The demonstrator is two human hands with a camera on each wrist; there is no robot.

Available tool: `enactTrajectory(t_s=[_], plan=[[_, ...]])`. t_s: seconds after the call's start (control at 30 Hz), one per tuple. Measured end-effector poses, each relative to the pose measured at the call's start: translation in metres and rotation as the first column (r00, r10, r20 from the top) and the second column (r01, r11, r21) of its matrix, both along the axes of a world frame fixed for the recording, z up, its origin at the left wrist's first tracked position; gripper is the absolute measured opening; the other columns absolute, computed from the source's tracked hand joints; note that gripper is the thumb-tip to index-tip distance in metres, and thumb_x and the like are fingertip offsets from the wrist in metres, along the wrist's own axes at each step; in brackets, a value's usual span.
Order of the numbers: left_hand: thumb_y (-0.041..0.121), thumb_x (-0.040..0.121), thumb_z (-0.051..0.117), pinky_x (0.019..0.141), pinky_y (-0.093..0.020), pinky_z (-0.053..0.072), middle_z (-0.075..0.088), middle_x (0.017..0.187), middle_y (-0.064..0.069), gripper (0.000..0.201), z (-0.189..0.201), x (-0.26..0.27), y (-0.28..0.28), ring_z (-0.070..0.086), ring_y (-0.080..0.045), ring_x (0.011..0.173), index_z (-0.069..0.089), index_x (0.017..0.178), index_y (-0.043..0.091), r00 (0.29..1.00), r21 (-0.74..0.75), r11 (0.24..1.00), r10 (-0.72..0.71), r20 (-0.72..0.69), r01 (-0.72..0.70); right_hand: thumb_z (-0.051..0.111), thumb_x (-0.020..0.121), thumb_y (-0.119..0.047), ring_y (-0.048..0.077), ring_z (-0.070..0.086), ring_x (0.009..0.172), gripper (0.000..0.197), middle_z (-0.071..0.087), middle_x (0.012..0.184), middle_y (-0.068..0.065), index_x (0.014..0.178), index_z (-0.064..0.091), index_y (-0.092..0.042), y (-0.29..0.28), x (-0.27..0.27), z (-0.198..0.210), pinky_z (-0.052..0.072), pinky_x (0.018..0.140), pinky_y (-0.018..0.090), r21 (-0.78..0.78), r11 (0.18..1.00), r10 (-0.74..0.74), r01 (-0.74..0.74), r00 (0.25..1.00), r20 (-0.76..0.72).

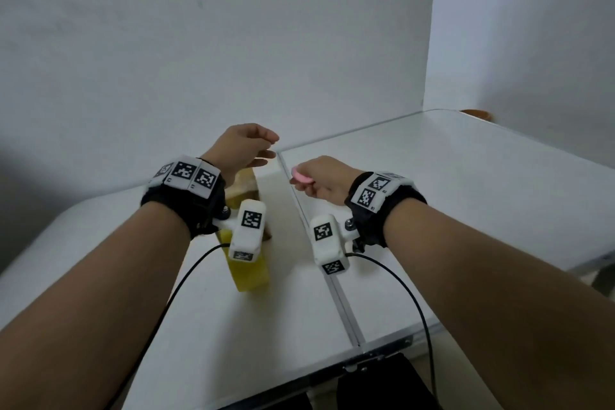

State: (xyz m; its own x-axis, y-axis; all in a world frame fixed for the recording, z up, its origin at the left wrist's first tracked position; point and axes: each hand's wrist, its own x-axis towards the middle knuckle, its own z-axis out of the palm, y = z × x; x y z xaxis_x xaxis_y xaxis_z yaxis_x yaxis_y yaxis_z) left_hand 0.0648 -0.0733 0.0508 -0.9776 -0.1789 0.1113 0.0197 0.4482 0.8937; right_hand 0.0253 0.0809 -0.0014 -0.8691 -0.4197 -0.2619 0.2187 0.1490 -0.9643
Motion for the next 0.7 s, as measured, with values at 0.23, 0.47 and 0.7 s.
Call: enactTrajectory(t_s=[0.23,0.47,0.7], plan=[[0.0,0.093,0.047,0.069,-0.022,0.051,0.062,0.097,-0.005,0.021,-0.005,0.043,-0.056,0.064,-0.015,0.079,0.061,0.088,0.014,0.989,0.07,0.988,0.143,-0.035,-0.141,0.03,0.097,0.009,0.013,0.051,0.061,0.04,0.058,0.105,0.029,0.135,0.045,0.011,-0.04,0.025,0.016,0.039,0.052,0.015,-0.056,0.998,-0.011,0.002,0.986,-0.164],[-0.002,0.091,0.049,0.054,-0.015,0.045,0.061,0.089,-0.001,0.022,-0.029,0.069,-0.072,0.059,-0.012,0.069,0.059,0.087,0.016,0.977,0.078,0.975,0.211,-0.018,-0.209,0.043,0.094,-0.003,0.015,0.057,0.067,0.033,0.065,0.093,0.015,0.117,0.061,0.011,-0.064,0.033,0.02,0.047,0.064,0.021,0.021,0.999,0.051,-0.046,0.937,-0.344],[0.004,0.092,0.049,0.059,-0.021,0.038,0.059,0.084,0.0,0.017,-0.058,0.086,-0.077,0.052,-0.012,0.066,0.06,0.101,0.013,0.955,0.131,0.947,0.296,0.002,-0.294,0.053,0.094,-0.013,0.014,0.063,0.07,0.023,0.072,0.086,0.009,0.108,0.066,0.0,-0.063,0.039,0.012,0.051,0.065,0.022,0.166,0.98,0.183,-0.111,0.835,-0.52]])
